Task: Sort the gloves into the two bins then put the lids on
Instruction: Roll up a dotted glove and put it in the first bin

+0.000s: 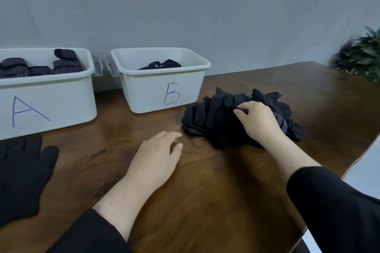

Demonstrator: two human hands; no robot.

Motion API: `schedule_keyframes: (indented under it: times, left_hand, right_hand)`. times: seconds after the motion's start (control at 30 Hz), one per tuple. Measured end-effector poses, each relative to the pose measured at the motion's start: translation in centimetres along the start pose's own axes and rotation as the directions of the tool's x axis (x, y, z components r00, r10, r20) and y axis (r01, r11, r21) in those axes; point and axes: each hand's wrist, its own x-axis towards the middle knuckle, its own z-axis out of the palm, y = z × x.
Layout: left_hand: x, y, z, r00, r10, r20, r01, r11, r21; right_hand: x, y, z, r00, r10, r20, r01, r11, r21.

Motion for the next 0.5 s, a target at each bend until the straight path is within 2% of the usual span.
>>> schedule_keyframes:
  times: [0.13, 0.2, 0.27, 0.33, 0.37, 0.43, 0.5]
  left_hand:
    - [0.0, 0.0, 0.0, 1.0, 0.004, 0.003, -0.004, 1.0, 0.001]
    - [-0.1, -0.1, 0.0, 1.0, 0.009, -0.005, -0.009, 1.0, 0.0]
    - [-0.1, -0.1, -0.1, 1.0, 0.016, -0.011, -0.016, 1.0, -0.005]
    - [-0.2, -0.1, -0.1, 1.0, 0.021, -0.018, -0.021, 1.0, -0.013]
    - [-0.2, -0.2, -0.1, 0.999, 0.025, -0.025, -0.025, 1.0, -0.015]
    - [-0.2, -0.2, -0.1, 0.998, 0.037, -0.051, -0.038, 0.999, -0.028]
    - [-0.2, -0.2, -0.3, 0.996, 0.038, -0.083, -0.043, 0.997, -0.062]
  right_hand:
    - [0.8, 0.1, -1.7, 0.986, 0.033, 0.165, -0.041, 0.998, 0.044]
    - [1.2, 0.1, -2.2, 0.985, 0.027, 0.172, -0.032, 0.999, 0.029]
    - [1.4, -0.2, -2.7, 1.0, 0.001, -0.029, 0.0, 1.0, 0.024]
    - [1.4, -0.7, -4.0, 0.964, 0.017, -0.266, 0.014, 0.993, 0.115]
    - [1.5, -1.1, -4.9, 0.942, 0.032, -0.333, 0.03, 0.983, 0.18]
    - [1.9, -1.9, -6.7, 0.927, 0.059, -0.37, 0.052, 0.958, 0.283]
    - [2.3, -3.0, -8.3, 0.942, 0.083, -0.324, 0.055, 0.917, 0.394]
